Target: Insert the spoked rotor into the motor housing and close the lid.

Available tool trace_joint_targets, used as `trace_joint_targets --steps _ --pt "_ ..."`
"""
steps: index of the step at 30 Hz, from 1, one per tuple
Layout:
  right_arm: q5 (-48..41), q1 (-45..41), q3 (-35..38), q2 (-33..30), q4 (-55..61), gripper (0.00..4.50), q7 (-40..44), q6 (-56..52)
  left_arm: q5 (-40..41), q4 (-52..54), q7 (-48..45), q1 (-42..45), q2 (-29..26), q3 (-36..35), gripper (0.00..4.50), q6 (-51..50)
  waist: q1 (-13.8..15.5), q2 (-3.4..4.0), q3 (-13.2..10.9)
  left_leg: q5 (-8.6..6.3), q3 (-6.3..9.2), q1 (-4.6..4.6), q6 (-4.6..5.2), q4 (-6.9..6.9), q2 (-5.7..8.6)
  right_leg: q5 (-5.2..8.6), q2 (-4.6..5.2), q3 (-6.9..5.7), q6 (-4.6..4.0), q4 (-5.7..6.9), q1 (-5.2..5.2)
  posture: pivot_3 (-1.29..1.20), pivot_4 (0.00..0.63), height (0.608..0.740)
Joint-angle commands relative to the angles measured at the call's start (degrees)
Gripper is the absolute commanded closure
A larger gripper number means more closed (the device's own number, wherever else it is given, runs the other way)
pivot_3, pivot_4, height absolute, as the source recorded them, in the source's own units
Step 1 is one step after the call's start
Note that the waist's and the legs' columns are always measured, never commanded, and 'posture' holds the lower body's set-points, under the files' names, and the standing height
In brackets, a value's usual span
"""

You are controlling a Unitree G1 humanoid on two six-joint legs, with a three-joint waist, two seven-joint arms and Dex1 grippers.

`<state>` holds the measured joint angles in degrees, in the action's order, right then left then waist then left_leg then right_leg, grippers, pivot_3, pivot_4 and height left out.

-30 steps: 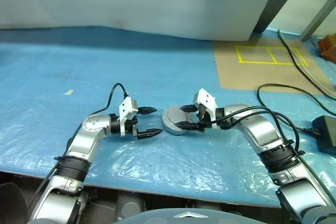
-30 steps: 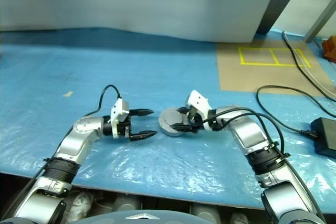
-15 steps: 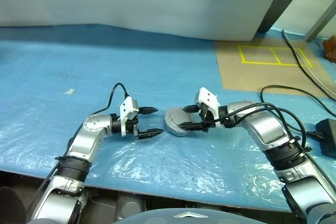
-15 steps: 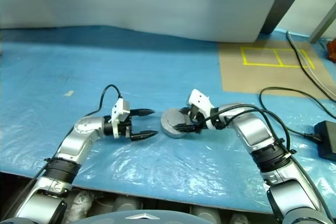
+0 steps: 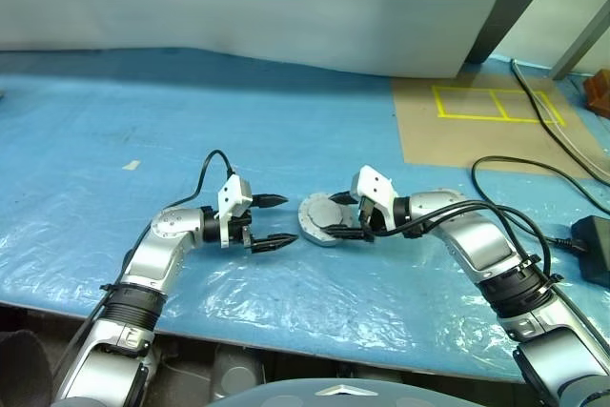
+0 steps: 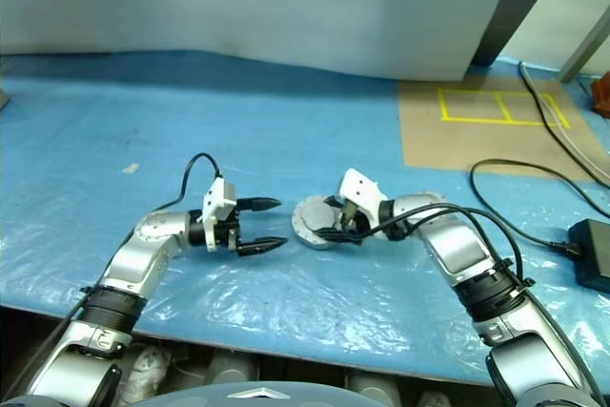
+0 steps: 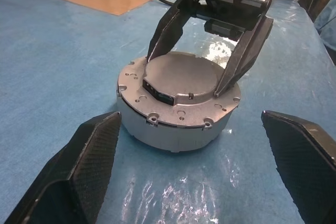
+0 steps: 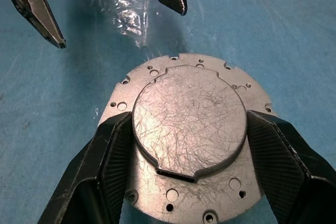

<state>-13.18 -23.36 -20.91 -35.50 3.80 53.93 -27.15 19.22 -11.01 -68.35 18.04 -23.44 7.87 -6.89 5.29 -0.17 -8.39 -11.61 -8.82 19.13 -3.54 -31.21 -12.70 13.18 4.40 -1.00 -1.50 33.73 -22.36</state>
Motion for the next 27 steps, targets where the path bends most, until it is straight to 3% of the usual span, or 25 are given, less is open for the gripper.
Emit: trace_joint_targets --steps 1,6,9,11,19,27 --pt "4.7 3.3 -1.4 -1.9 -6.3 1.52 -2.3 -4.9 1.5 0.2 0.8 2.2 0.2 -2.1 0.00 0.1 0.0 0.00 0.0 0.00 0.00 -0.03 0.00 0.02 0.00 0.00 0.00 0.00 0.00 -0.02 -0.01 0.00 0.150 0.740" --pt "4.7 3.2 -1.3 -1.9 -6.3 1.52 -2.4 -5.4 2.2 -1.7 0.8 4.4 0.5 -3.2 0.00 -0.1 0.0 0.00 0.0 0.00 0.01 0.03 0.00 0.03 0.01 0.00 0.00 0.00 0.00 -0.01 -0.01 0.00 0.150 0.740" --pt "4.6 3.3 -1.2 -1.8 -6.2 1.52 -2.4 -5.5 0.4 0.4 6.2 6.7 7.6 1.8 0.60 -3.5 0.1 0.00 0.0 0.00 0.00 0.04 0.00 0.03 0.00 0.00 0.01 0.01 0.00 -0.02 0.05 0.00 0.150 0.740" --pt "4.7 3.4 -1.1 -1.7 -6.2 1.52 -2.3 -5.4 -0.2 0.1 7.4 7.4 10.2 3.0 1.26 -4.5 0.1 -0.04 0.0 0.00 0.00 0.00 0.00 0.02 0.00 0.00 0.10 0.03 0.00 -0.04 0.07 0.00 0.150 0.740" --pt "4.8 4.1 -0.6 -1.9 -5.9 1.52 -2.2 -5.6 -4.5 -11.6 7.5 9.4 11.5 4.4 4.11 2.6 -0.1 0.09 0.1 0.01 -0.06 0.18 0.00 0.23 0.02 0.02 -0.03 0.04 0.05 -0.10 -0.04 0.00 0.150 0.740" --pt "5.1 4.8 -0.4 -1.9 -6.2 1.52 -2.3 -5.1 -4.6 -17.8 5.0 11.5 12.5 3.3 4.11 7.5 0.1 0.00 0.2 0.01 -0.06 0.09 0.00 0.23 0.02 0.02 0.09 0.09 0.06 -0.32 0.13 0.00 0.150 0.740"
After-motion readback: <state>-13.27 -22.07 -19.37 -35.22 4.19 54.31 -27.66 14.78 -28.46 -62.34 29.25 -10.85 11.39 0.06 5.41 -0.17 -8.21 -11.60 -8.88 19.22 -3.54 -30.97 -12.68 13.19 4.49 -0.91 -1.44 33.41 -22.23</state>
